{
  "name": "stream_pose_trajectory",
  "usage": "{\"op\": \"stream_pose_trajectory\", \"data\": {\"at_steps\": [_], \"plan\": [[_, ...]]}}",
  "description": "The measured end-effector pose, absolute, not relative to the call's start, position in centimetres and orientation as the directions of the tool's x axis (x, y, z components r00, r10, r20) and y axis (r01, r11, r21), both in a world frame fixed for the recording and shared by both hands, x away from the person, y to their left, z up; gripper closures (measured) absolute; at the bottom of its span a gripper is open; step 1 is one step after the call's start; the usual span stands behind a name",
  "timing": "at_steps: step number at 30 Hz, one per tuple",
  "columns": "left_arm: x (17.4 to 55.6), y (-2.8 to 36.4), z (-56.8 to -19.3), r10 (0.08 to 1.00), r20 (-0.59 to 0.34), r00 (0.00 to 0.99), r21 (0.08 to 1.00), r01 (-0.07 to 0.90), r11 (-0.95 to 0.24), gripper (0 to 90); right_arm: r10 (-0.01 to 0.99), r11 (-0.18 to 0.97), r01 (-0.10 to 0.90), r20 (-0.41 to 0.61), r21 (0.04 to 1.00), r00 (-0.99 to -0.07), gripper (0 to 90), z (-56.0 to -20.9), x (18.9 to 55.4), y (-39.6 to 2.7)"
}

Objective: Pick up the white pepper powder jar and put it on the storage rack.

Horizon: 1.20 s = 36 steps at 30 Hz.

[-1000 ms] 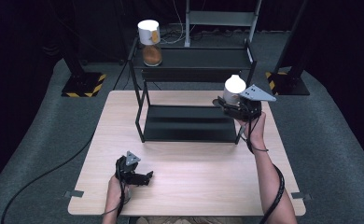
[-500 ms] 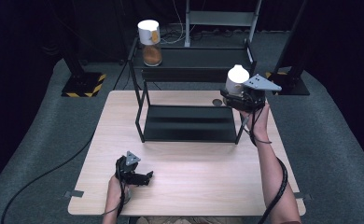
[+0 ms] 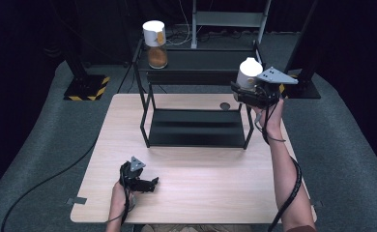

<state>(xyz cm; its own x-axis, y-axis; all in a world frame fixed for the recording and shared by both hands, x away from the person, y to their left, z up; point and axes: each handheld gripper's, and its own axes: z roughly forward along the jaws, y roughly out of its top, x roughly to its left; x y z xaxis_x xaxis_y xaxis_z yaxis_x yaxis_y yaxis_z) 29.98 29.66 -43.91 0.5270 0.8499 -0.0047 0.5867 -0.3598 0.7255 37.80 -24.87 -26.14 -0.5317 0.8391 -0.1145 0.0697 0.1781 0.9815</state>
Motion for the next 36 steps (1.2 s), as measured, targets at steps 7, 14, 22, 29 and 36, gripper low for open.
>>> {"op": "stream_pose_trajectory", "data": {"at_steps": [7,14,22,29,36], "plan": [[30.0,29.7,-43.9,0.85,-0.005,0.527,0.726,0.587,-0.36,1.3,0.839,0.18,0.071,-0.115,0.981,-0.532,30.3,-25.5,38.1,-24.9],[30.0,29.7,-43.9,0.85,-0.005,0.527,0.726,0.587,-0.359,1.4,0.839,0.179,0.07,-0.115,0.981,-0.532,30.3,-24.9,38.3,-24.9],[30.0,29.7,-43.9,0.85,-0.005,0.527,0.726,0.587,-0.359,1.4,0.842,0.179,0.069,-0.116,0.981,-0.527,30.3,-24.3,38.4,-25.0],[30.0,29.7,-43.9,0.85,-0.005,0.527,0.725,0.587,-0.36,1.4,0.844,0.177,0.064,-0.118,0.982,-0.524,30.3,-23.7,38.5,-25.0],[30.0,29.7,-43.9,0.85,-0.005,0.527,0.725,0.587,-0.359,1.4,0.845,0.172,0.059,-0.116,0.983,-0.521,30.3,-23.0,38.6,-25.1]]}}
